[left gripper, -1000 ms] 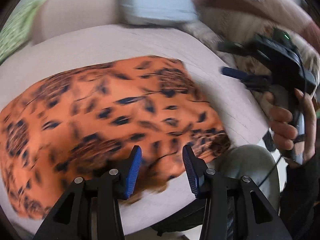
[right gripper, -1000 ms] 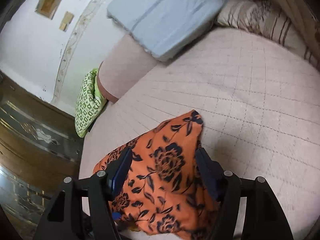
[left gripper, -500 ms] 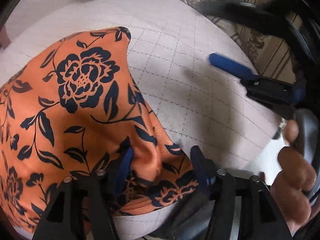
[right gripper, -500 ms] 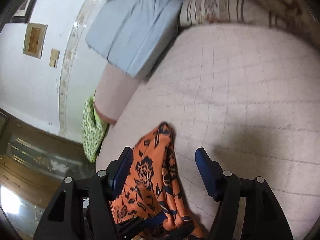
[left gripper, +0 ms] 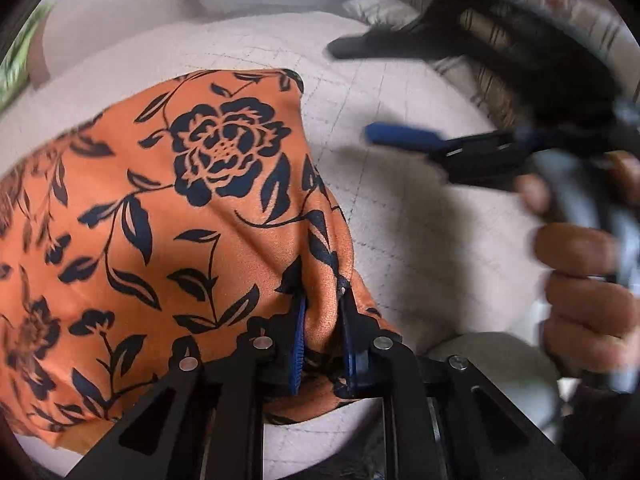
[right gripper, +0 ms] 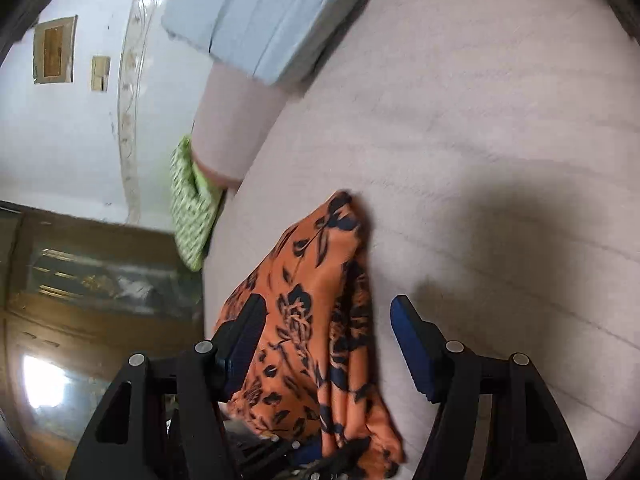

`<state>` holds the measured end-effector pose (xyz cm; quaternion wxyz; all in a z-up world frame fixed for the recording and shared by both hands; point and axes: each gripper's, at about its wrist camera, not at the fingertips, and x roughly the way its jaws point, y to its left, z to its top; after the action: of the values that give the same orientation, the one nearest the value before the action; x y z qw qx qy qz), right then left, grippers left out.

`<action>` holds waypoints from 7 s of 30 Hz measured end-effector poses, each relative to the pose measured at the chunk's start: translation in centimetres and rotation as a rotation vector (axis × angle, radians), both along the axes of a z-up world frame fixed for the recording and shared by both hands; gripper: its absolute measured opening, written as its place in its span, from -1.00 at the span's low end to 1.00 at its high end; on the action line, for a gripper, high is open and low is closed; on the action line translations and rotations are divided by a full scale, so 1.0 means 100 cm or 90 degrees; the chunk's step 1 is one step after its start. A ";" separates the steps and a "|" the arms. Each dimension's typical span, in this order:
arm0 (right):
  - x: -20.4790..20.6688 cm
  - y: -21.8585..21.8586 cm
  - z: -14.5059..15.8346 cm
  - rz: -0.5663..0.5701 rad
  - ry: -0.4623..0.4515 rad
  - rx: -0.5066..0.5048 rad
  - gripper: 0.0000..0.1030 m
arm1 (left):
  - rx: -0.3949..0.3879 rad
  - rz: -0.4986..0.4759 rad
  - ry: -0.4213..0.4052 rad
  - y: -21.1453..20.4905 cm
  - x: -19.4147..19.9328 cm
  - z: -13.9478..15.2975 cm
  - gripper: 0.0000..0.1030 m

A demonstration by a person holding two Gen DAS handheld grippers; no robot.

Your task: Fold small clothes

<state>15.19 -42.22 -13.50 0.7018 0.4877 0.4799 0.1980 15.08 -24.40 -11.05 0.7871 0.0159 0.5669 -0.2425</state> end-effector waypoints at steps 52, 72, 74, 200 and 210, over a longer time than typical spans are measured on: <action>0.028 0.416 0.155 0.396 -0.180 -0.198 0.09 | -0.302 0.450 -0.029 0.474 -0.087 0.014 -0.40; -0.119 0.326 0.115 0.381 -0.216 -0.264 0.00 | -0.199 0.424 -0.031 0.438 -0.070 0.056 -0.31; -0.096 0.304 0.137 0.329 -0.250 -0.295 0.34 | -0.192 0.422 -0.064 0.437 -0.055 0.075 -0.21; 0.096 0.145 0.089 0.130 -0.131 -0.093 -0.48 | -0.340 0.264 0.075 0.288 0.155 0.065 -0.71; 0.195 0.146 -0.010 0.114 -0.032 -0.143 -0.06 | -0.274 0.284 0.110 0.268 0.240 -0.040 -0.43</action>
<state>34.72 -27.64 -14.48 0.7434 0.3562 0.5229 0.2166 39.11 2.43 -15.02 0.7548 -0.2968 0.5570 -0.1787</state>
